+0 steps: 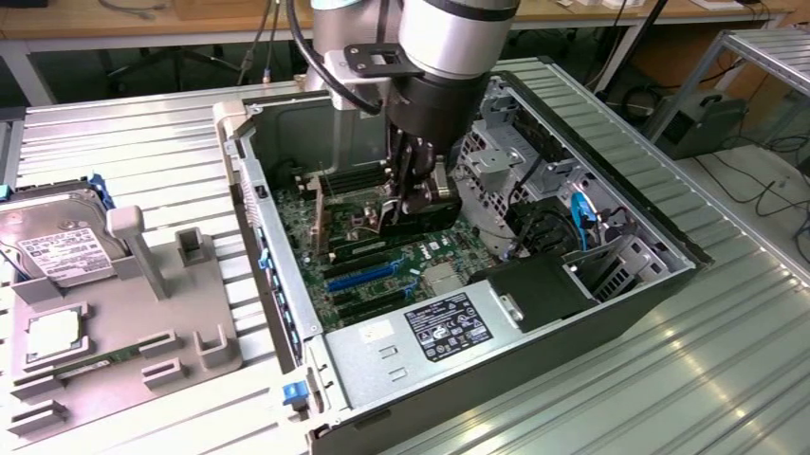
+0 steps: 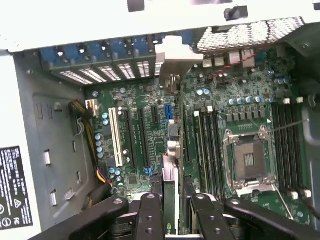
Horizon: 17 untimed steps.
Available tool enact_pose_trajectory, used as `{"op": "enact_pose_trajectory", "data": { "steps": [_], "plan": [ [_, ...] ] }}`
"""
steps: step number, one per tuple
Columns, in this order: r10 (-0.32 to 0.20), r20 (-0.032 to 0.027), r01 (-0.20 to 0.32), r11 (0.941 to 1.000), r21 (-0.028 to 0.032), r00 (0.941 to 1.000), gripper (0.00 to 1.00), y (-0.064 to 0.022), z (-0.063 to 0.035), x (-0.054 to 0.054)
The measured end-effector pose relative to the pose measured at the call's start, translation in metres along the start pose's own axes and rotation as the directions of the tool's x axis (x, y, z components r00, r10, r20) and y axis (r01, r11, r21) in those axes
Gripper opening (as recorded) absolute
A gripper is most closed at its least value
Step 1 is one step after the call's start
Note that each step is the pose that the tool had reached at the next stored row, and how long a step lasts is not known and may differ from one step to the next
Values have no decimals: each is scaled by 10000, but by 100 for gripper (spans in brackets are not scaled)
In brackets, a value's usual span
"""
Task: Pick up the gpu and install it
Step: 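Insert the gpu into the slot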
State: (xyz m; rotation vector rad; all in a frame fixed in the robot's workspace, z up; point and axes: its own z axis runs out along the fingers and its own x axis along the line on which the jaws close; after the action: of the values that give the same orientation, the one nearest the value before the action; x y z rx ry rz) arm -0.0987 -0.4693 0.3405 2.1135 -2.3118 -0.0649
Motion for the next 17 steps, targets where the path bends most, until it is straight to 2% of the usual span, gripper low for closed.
{"op": "enact_pose_trajectory", "data": {
  "steps": [4,7,11,13,17],
  "plan": [
    [-611,-21,611,9981,-6,9981,26,7,52,2],
    [-639,-22,639,9980,34,9980,26,75,95,9],
    [-656,-19,656,9978,118,9978,26,158,143,18],
    [-688,-19,688,9975,180,9976,26,171,174,17],
    [-792,-22,792,9966,245,9969,26,185,236,9]
  ]
}}
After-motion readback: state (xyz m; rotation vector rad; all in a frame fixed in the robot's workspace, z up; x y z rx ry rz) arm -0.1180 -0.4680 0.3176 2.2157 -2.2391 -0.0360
